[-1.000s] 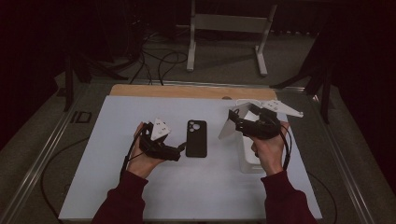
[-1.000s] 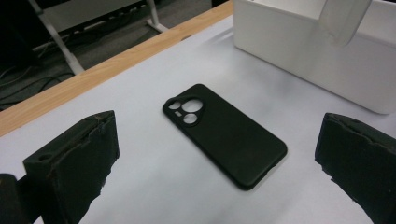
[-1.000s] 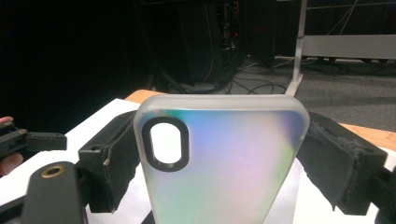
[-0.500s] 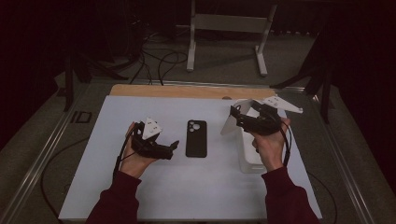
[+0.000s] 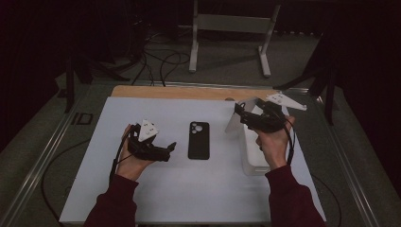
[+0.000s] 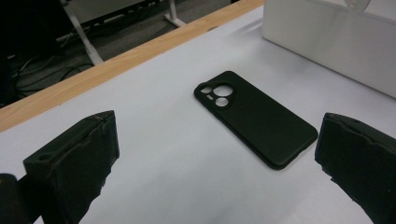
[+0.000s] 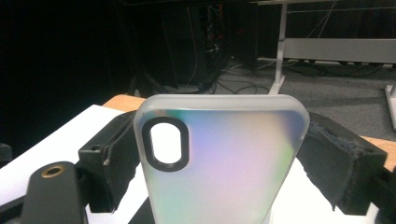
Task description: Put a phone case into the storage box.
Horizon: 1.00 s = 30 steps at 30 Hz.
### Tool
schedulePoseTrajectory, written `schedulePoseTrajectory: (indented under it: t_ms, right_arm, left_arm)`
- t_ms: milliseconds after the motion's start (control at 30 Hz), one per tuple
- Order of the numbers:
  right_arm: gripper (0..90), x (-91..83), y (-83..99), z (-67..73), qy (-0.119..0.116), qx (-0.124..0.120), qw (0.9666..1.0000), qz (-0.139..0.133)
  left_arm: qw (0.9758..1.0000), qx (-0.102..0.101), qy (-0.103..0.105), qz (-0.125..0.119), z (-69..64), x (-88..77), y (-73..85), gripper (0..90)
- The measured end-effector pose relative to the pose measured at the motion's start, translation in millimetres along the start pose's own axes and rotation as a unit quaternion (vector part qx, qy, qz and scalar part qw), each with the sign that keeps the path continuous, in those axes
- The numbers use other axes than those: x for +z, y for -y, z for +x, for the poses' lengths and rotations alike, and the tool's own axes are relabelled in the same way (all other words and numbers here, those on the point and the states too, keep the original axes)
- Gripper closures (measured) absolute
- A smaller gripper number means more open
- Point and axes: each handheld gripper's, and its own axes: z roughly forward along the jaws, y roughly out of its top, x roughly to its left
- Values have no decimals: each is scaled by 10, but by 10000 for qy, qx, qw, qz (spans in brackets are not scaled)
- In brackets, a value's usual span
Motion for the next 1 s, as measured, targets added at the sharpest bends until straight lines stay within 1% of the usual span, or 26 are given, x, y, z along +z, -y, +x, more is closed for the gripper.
schedulePoseTrajectory:
  t_ms: [267, 333, 567, 800, 1000]
  right_arm:
    - [169, 29, -36, -39, 74, -1, 10000, -5]
    - [170, 38, -48, -51, 96, -11, 10000, -7]
    - [170, 70, -95, -79, 163, -12, 9999, -11]
    - [170, 114, -96, -123, 225, -11, 9997, 11]
    - [170, 138, -91, -184, 338, 58, 9994, 12]
  left_arm:
    - [10000, -55, -81, -19, 69, -48, 32, 2]
    - [9999, -33, -104, 0, 81, -58, 38, 2]
    - [9998, -64, -162, 7, 124, -85, 61, 2]
    - [9997, -100, -233, -9, 161, -115, 97, 2]
    - [9995, -145, -288, -28, 206, -150, 141, 2]
